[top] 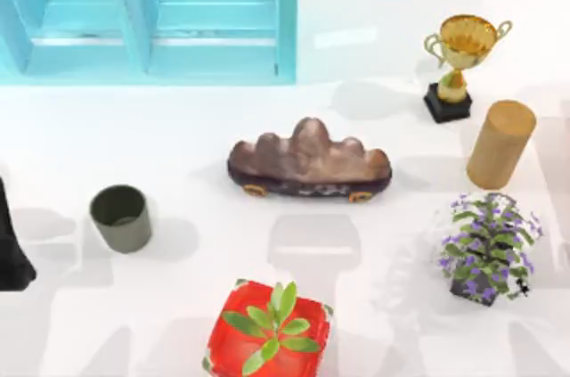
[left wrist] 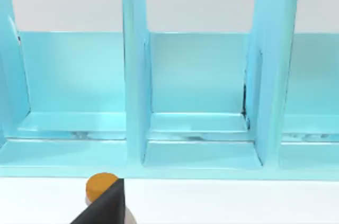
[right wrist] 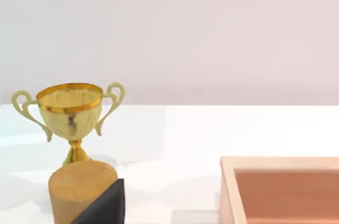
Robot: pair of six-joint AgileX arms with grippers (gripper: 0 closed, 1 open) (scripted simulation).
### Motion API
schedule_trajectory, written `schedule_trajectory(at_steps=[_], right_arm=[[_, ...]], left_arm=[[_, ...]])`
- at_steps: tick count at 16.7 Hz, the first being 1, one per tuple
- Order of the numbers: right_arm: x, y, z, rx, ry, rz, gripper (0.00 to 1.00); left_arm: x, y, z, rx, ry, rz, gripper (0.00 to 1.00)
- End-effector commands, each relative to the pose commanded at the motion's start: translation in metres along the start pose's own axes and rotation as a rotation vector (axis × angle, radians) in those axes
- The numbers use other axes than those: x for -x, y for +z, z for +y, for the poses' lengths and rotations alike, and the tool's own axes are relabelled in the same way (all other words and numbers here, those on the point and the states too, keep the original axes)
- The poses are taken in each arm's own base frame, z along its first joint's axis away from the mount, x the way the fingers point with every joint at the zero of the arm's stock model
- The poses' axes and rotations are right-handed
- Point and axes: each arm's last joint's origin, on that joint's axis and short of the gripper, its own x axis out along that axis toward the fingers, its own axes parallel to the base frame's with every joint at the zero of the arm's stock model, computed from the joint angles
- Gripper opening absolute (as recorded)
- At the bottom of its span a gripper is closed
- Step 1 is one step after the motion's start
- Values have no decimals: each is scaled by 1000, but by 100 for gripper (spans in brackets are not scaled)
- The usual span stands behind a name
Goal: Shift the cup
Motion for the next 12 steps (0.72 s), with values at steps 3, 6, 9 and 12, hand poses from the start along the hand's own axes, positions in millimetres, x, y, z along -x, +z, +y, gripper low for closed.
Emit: schedule_trajectory(at_steps=[3,6,9,12], right_arm=[[0,0,0,0,0,0,100],[0,0,0,0,0,0,100],[0,0,0,0,0,0,100],[0,0,0,0,0,0,100]], left_arm=[[0,2,0,3,-2,10,100],[-1,18,-3,25,-24,94,100],[-9,47,-7,59,-58,255,100],[-32,80,-16,89,-89,489,100]])
